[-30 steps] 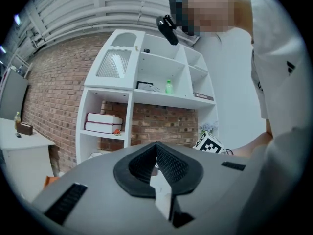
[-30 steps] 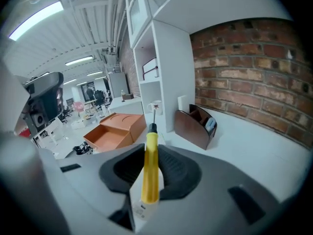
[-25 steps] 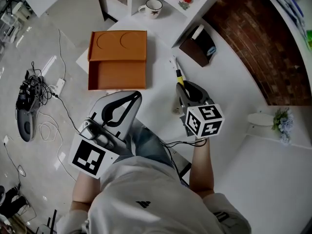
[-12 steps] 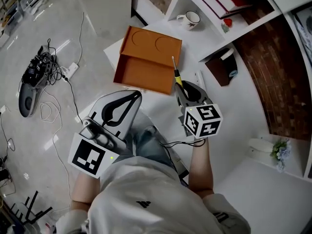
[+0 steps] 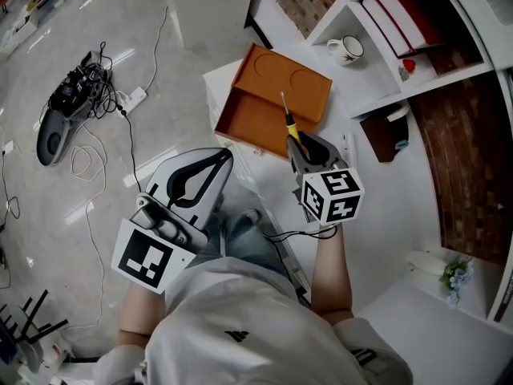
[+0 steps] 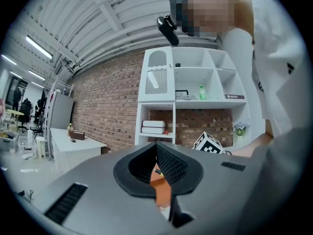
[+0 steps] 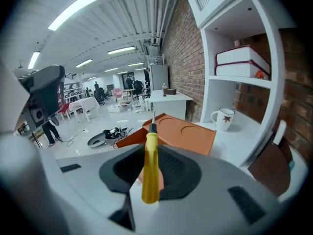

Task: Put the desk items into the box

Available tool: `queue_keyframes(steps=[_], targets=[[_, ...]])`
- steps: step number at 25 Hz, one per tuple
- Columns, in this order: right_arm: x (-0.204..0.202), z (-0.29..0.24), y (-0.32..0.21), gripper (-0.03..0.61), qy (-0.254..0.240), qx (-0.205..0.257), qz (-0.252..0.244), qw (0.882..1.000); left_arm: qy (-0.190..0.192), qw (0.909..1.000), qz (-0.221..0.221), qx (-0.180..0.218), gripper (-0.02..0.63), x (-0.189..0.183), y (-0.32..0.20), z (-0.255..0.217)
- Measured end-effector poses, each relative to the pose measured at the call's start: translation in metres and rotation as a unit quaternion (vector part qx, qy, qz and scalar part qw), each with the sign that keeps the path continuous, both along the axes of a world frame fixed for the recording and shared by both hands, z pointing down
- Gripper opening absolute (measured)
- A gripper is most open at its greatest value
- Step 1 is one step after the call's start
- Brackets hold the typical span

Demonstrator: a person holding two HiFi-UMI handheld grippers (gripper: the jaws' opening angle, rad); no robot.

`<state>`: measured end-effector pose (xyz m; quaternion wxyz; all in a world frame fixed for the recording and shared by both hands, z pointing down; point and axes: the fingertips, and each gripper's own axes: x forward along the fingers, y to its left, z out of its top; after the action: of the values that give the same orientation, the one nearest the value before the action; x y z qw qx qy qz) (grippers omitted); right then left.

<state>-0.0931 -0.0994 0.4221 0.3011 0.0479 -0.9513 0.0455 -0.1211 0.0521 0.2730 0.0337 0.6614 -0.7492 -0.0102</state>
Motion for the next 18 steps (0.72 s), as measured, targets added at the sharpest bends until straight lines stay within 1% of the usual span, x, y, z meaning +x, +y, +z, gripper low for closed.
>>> queue_keyframes(steps=[7, 13, 18], targets=[[-0.019, 0.024, 0.011, 0.092, 0.042, 0.019, -0.042, 0.998, -0.001, 0.9996, -0.029, -0.002, 0.014, -0.014, 0.018, 0.002], [-0.033, 0.050, 0.014, 0.092, 0.084, 0.031, -0.074, 0.993, 0.005, 0.9985, -0.055, -0.005, 0.014, -0.027, 0.030, 0.006], [-0.039, 0.073, 0.014, 0.092, 0.120, 0.034, -0.093, 0.988, 0.006, 0.9978, -0.066, -0.009, 0.012, -0.037, 0.033, 0.009]])
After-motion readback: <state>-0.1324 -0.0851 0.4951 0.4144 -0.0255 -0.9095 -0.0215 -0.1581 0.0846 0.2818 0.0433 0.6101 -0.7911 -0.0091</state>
